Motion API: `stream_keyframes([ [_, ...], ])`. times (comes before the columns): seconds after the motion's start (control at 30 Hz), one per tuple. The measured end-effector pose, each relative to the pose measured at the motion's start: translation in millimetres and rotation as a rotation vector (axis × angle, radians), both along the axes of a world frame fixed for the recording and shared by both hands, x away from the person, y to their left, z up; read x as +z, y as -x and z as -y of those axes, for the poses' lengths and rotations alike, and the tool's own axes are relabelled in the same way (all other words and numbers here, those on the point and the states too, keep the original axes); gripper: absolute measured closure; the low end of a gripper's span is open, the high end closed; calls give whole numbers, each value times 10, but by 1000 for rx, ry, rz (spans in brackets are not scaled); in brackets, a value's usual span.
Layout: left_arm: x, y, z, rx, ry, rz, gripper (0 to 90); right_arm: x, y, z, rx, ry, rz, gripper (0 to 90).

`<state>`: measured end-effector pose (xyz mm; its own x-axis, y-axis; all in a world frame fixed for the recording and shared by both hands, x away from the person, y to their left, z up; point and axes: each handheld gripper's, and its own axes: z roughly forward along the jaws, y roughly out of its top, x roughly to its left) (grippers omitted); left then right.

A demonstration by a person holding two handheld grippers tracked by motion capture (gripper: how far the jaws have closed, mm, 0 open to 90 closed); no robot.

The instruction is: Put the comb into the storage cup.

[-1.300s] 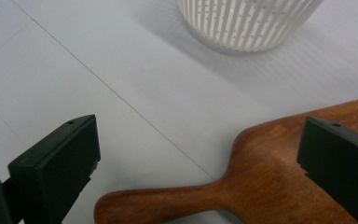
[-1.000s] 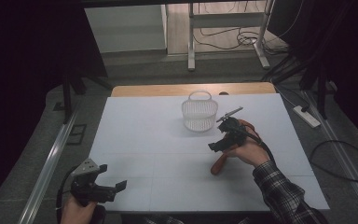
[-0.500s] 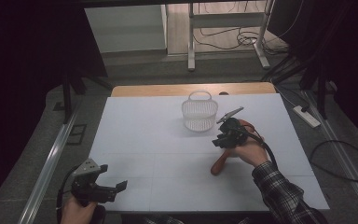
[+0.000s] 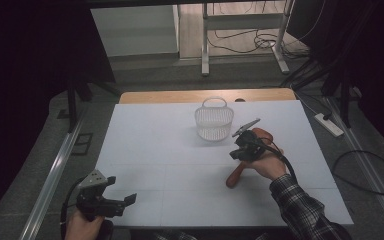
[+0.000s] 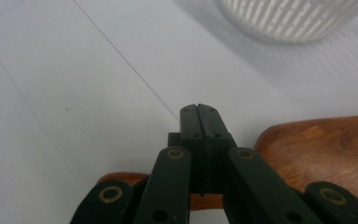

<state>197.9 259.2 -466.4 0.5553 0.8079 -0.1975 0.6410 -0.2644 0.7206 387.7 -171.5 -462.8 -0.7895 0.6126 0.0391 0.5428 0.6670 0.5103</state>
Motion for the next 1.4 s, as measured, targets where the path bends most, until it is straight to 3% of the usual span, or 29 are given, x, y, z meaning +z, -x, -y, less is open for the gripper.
stream_keyframes([
  [0.2,-3,-5,-6,1,9,-1,15,-111,-23,32,-28,6,-21,894],
  [0.57,-5,-14,-11,-1,17,-5,15,-329,-30,34,-43,64,-66,894],
  [1.4,-4,-21,-3,-1,15,-6,17,-295,88,298,-91,67,-106,894],
])
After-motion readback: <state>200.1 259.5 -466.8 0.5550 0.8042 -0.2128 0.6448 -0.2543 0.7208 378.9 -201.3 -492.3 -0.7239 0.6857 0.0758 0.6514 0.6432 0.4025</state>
